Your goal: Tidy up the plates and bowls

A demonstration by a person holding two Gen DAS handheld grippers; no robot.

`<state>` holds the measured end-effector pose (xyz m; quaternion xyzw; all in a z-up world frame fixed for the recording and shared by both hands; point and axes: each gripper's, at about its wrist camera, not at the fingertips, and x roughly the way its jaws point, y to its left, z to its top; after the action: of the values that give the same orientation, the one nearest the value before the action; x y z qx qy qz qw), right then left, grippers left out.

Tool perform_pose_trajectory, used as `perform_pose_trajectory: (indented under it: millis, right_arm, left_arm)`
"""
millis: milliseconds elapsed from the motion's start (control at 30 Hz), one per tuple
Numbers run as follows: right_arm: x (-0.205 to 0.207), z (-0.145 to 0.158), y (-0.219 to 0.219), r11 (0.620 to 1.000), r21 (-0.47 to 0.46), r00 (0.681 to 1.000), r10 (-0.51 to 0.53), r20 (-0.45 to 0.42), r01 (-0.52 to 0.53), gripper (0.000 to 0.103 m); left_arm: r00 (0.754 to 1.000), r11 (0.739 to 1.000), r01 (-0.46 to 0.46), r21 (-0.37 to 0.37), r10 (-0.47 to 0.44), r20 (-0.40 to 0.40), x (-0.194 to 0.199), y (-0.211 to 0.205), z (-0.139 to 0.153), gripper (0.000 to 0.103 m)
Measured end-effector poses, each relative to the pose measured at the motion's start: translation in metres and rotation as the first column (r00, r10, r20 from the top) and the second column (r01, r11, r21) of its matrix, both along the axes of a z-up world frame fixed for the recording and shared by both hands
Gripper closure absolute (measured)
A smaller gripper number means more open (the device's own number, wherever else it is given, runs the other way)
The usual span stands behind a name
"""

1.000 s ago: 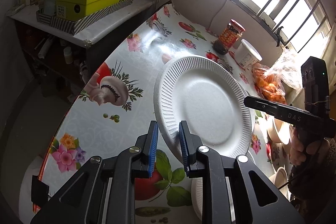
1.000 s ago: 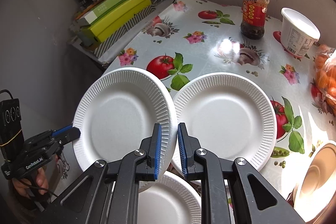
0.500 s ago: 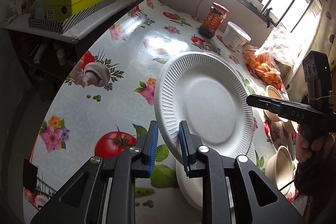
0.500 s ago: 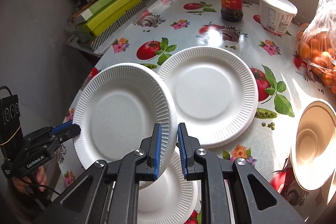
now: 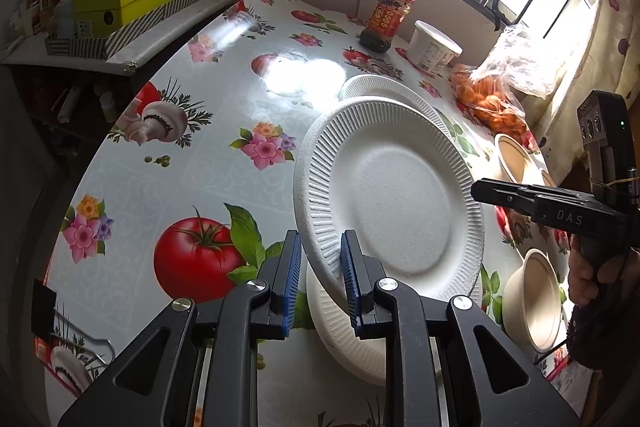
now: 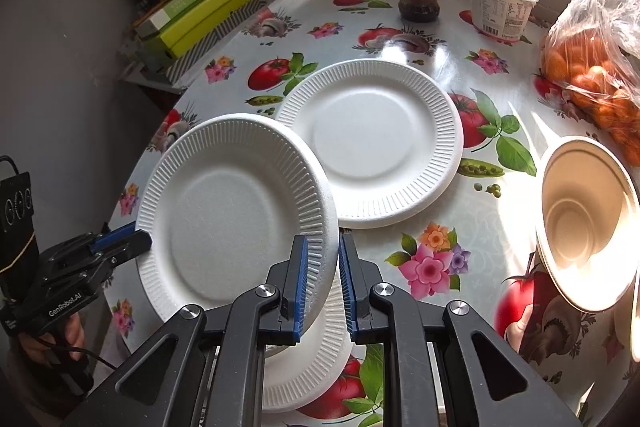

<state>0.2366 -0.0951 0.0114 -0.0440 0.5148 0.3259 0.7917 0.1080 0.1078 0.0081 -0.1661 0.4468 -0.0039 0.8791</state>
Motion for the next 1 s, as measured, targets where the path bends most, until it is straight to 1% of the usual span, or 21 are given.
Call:
perform_pose_trajectory:
  millis: [200, 367, 567, 833, 1000]
  right_arm:
    - [-0.006, -0.009, -0.009, 1.000, -0.013, 1.000, -0.005, -0.013, 0.005, 0.087]
    - [-0.009, -0.017, -0.013, 0.999, -0.049, 1.000, -0.004, -0.022, 0.003, 0.087]
    - [-0.012, -0.020, -0.015, 0.997, -0.073, 1.000, 0.006, -0.024, -0.007, 0.087]
    - [-0.014, -0.024, -0.018, 0.996, -0.086, 0.999, 0.010, -0.040, -0.013, 0.086]
    - [-0.017, -0.026, -0.017, 0.995, -0.093, 0.999, 0.018, -0.045, -0.022, 0.086]
  left_arm:
    - [1.000, 1.000, 0.016, -0.002, -0.016, -0.022, -0.005, -0.010, -0.008, 0.082]
    - [0.999, 0.999, 0.032, -0.003, -0.032, -0.039, -0.008, -0.018, -0.015, 0.082]
    - [0.997, 0.999, 0.044, -0.011, -0.045, -0.062, -0.013, -0.025, -0.022, 0.082]
    - [0.995, 0.998, 0.047, -0.031, -0.050, -0.091, -0.015, -0.028, -0.027, 0.082]
    - [0.995, 0.999, 0.046, -0.020, -0.048, -0.090, -0.018, -0.029, -0.024, 0.082]
